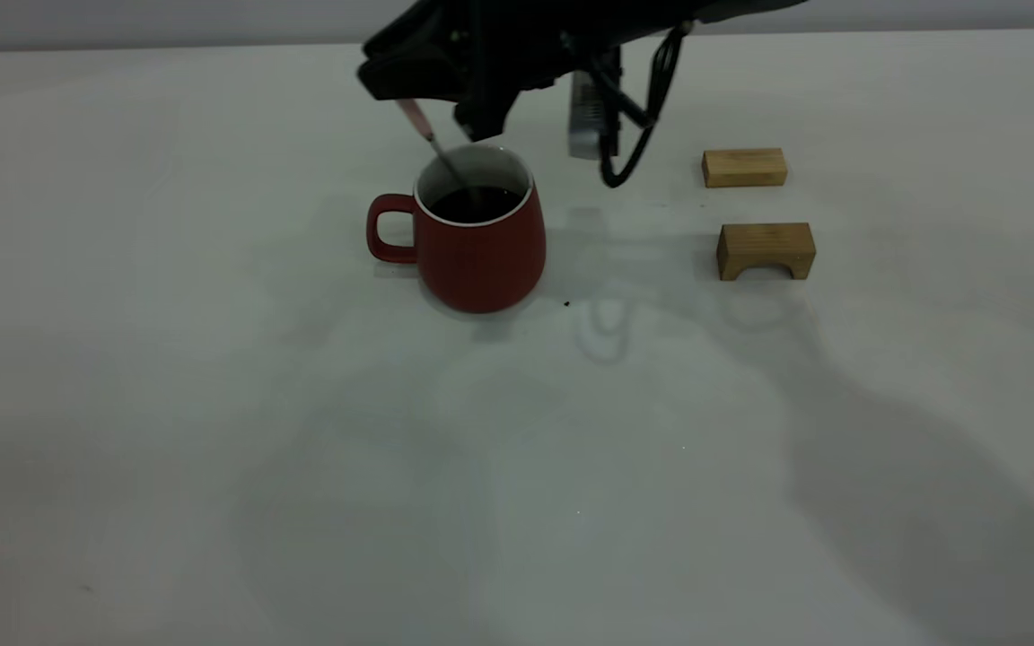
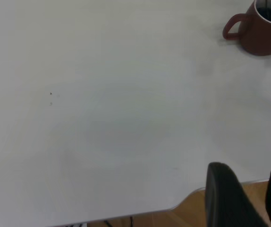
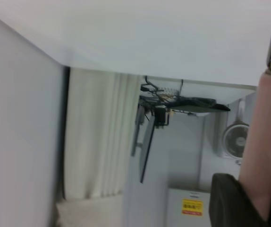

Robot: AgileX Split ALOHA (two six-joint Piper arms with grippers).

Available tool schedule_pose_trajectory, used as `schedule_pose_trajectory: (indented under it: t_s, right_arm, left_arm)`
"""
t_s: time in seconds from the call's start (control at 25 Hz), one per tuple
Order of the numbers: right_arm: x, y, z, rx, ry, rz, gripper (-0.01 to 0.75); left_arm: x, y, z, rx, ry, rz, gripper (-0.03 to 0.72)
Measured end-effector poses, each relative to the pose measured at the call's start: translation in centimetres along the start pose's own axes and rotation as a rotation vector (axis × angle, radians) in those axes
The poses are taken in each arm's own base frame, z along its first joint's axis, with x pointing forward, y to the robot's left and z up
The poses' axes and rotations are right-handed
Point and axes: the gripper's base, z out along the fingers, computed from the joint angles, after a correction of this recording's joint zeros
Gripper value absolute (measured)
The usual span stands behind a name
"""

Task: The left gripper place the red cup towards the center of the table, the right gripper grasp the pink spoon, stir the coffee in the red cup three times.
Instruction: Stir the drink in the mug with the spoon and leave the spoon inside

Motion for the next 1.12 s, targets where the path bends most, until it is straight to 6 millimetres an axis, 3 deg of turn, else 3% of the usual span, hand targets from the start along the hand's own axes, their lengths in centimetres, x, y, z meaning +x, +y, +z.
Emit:
schedule_pose_trajectory:
  t_s: [0.24, 0.56, 0.84, 0.92, 1.12]
  right_arm:
    - [-0.8, 0.0, -0.6, 0.048, -0.049, 0.215, 0.147]
    - [0.5, -0.5, 0.4, 0.033, 0.017, -0.077, 0.147]
    - [-0.9, -0.2, -0.8, 0.088, -0.069, 0.163, 0.147]
    - [-0.6, -0.6, -0.4, 0.094, -0.06, 0.134, 0.147]
    - [0.6, -0.7, 0.5, 0.046, 0.023, -0.126, 0.147]
  left_arm:
    - [0.0, 0.0, 0.0, 0.0, 0.0, 0.0, 0.287]
    - [0.0, 0.0, 0.0, 0.0, 0.0, -0.001, 0.287]
    - [0.0, 0.0, 0.0, 0.0, 0.0, -0.001, 0.287]
    - [0.0, 0.0, 0.0, 0.0, 0.0, -0.001, 0.287]
    - [0.0, 0.0, 0.0, 0.0, 0.0, -0.001, 0.287]
